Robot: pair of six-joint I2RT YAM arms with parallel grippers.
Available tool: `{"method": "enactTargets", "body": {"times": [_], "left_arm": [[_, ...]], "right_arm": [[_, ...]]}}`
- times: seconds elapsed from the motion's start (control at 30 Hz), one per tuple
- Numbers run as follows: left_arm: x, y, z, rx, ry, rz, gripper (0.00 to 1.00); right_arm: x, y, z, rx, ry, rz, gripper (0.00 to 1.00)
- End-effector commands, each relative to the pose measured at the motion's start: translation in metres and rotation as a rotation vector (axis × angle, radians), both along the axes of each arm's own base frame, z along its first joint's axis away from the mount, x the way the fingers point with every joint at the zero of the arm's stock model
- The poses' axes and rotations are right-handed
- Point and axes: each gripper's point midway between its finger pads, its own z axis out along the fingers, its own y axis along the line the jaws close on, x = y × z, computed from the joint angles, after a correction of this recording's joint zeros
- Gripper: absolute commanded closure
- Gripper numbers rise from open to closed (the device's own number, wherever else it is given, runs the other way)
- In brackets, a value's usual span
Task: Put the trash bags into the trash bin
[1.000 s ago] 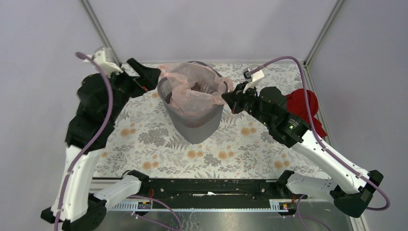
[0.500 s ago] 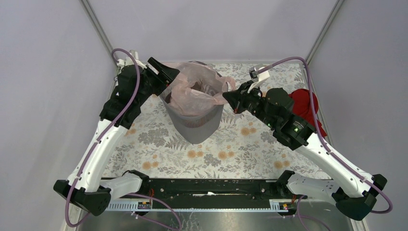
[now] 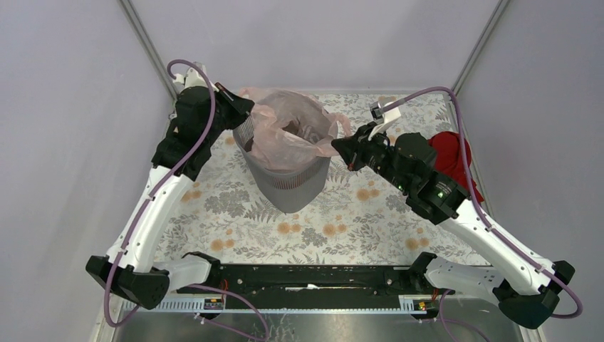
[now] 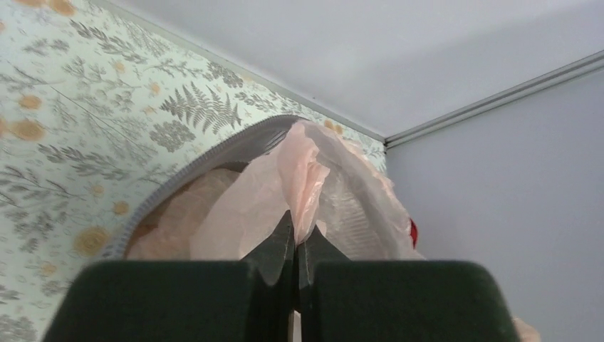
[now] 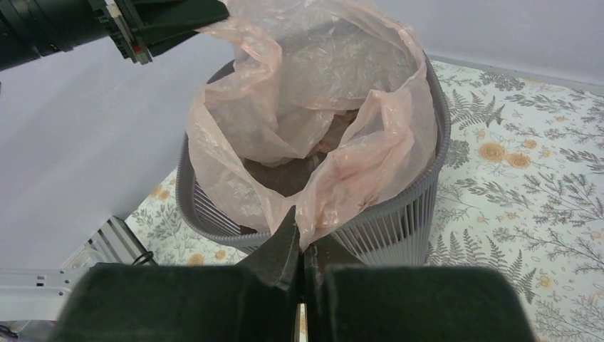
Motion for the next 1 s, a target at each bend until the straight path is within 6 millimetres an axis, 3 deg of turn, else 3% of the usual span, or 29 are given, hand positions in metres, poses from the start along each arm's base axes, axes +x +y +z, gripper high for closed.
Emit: {"method": "enactTargets", "body": {"times": [0.0, 0.17, 0.37, 0.53, 0.8, 0.87, 0.97], "left_arm": [[-0.012, 0.014, 0.043, 0.062, -0.171, -0.119, 1.00], [-0.039, 0.055, 0.019, 0.035, -0.149, -0.272, 1.00], [-0.041, 0.094, -0.014, 0.176, -0.080, -0.105, 1.00], [-0.044, 0.129, -0.029, 0.315, -0.049, 0.061, 1.00], [-0.045, 0.120, -0.048, 0.297, -0.062, 0.010, 1.00], [-0.050, 0.117, -0.053, 0.278, -0.050, 0.002, 1.00], [-0.070, 0.103, -0.044, 0.223, -0.072, -0.046, 1.00]], "right_arm": [[0.005, -0.016, -0.004, -0.038, -0.021, -0.068, 1.00], [0.004, -0.036, -0.026, -0.108, 0.006, -0.136, 1.00], [0.004, -0.046, -0.041, -0.158, 0.031, -0.174, 1.00], [0.022, -0.066, -0.043, -0.232, 0.009, -0.302, 0.99], [0.083, -0.064, -0.033, -0.220, 0.055, -0.290, 0.97], [0.086, -0.061, -0.037, -0.232, 0.088, -0.269, 0.95], [0.071, -0.059, -0.042, -0.230, 0.140, -0.219, 0.92]]}}
